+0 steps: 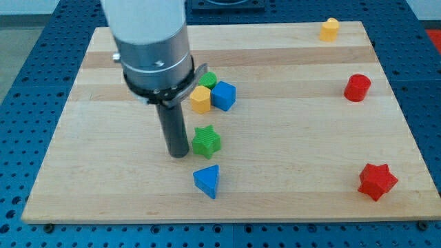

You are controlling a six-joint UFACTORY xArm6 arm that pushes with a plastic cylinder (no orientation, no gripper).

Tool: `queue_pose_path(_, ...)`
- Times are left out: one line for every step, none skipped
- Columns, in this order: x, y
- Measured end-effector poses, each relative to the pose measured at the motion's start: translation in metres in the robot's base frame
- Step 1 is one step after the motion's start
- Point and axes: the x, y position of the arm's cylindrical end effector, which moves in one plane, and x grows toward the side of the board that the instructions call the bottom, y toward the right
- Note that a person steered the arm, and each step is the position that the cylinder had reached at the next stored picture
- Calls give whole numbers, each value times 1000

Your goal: Push the blue triangle close to the blue cube

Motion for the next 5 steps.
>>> queue_pose_path(26,-8)
queue_pose_path(75,17)
queue_pose_path(95,22)
queue_pose_path(91,49)
queue_pose_path(77,67)
